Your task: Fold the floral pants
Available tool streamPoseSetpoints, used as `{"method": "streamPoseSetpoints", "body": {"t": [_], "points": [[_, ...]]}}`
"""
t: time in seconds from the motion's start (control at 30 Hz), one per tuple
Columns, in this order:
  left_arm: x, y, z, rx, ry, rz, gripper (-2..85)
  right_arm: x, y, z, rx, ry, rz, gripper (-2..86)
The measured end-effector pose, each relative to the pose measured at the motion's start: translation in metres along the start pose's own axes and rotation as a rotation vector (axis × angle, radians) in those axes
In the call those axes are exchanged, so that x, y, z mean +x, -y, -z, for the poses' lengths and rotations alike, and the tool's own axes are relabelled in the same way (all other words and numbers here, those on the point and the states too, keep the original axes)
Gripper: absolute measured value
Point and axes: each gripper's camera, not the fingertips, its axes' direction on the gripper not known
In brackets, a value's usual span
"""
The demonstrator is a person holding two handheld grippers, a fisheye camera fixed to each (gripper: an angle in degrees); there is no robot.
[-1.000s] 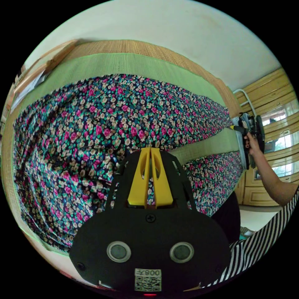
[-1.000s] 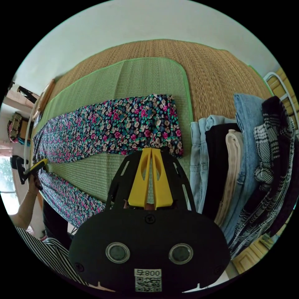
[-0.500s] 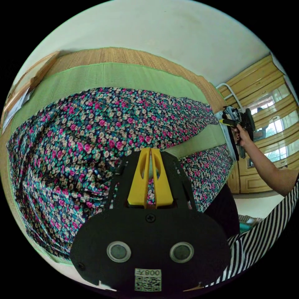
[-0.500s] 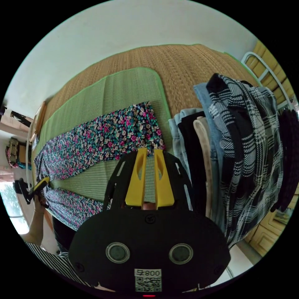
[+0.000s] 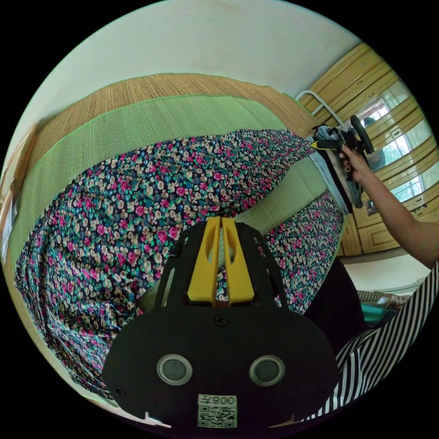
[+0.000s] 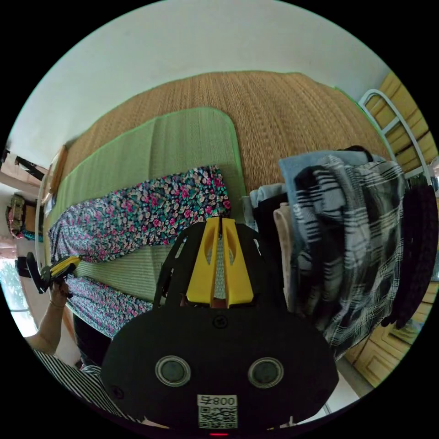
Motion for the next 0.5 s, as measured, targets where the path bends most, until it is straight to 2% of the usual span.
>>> {"method": "streamPoseSetpoints", "body": {"t": [0.07, 0.13, 0.2, 0.3, 0.43, 0.5], "points": [[0.009, 0.000, 0.003, -0.030, 0.004, -0.013, 0.4, 0.011, -0.007, 0.000, 0.023, 0.034, -0.010, 0.6], [0.014, 0.001, -0.002, -0.092, 0.010, -0.006, 0.4, 0.027, -0.014, -0.035, -0.078, 0.063, -0.030, 0.7], [0.020, 0.003, 0.008, -0.059, 0.006, 0.002, 0.5, 0.038, -0.020, -0.051, -0.102, 0.074, -0.065, 0.9], [0.028, 0.012, 0.027, -0.042, -0.007, 0.011, 0.5, 0.044, -0.023, -0.053, -0.058, 0.082, -0.085, 1.4], [0.039, 0.027, 0.058, 0.008, -0.017, 0.026, 0.5, 0.037, -0.016, -0.041, 0.033, -0.054, -0.063, 1.4], [0.041, 0.035, 0.061, -0.016, -0.018, 0.054, 0.4, 0.032, -0.013, -0.043, 0.060, -0.042, -0.040, 0.9]]}}
